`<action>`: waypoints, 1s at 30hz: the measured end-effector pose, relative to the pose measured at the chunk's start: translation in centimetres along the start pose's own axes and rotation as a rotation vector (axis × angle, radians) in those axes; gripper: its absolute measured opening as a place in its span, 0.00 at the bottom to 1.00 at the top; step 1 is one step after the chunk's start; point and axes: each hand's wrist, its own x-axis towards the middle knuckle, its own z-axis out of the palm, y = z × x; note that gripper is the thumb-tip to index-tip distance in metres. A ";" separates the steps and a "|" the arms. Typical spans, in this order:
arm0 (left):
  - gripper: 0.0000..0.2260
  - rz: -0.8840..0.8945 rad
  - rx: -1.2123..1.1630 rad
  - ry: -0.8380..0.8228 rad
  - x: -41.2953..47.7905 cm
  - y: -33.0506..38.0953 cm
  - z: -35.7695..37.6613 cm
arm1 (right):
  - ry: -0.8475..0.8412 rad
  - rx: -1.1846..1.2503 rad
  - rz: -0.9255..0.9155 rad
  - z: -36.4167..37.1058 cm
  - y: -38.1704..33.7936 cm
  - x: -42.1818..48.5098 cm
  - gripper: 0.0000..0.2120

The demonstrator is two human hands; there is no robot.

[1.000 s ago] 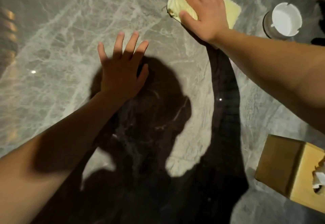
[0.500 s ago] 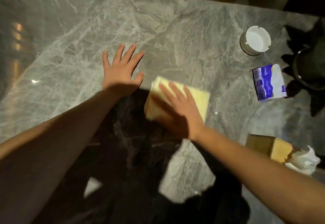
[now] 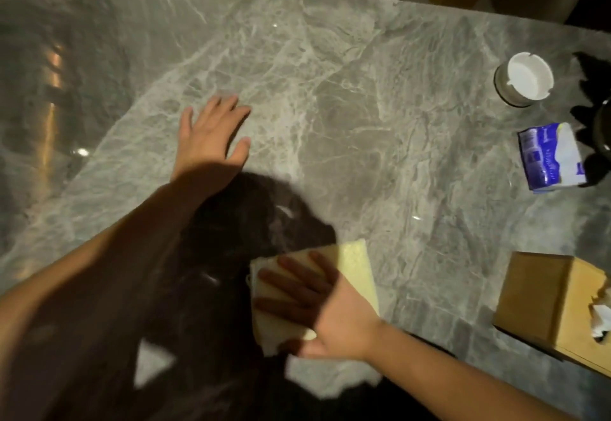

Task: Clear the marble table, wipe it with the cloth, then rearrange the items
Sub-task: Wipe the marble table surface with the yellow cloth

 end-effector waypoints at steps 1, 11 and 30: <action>0.24 -0.003 0.037 0.001 -0.1 -1.0 -0.5 | 0.013 0.016 0.001 -0.2 0.5 1.2 0.30; 0.22 -0.113 -0.009 0.114 4.0 -4.7 -3.7 | 0.050 -0.118 0.244 -6.4 11.8 18.2 0.32; 0.24 -0.084 0.064 0.082 7.8 -5.5 -2.4 | 0.165 -0.245 0.392 -11.6 22.5 30.7 0.30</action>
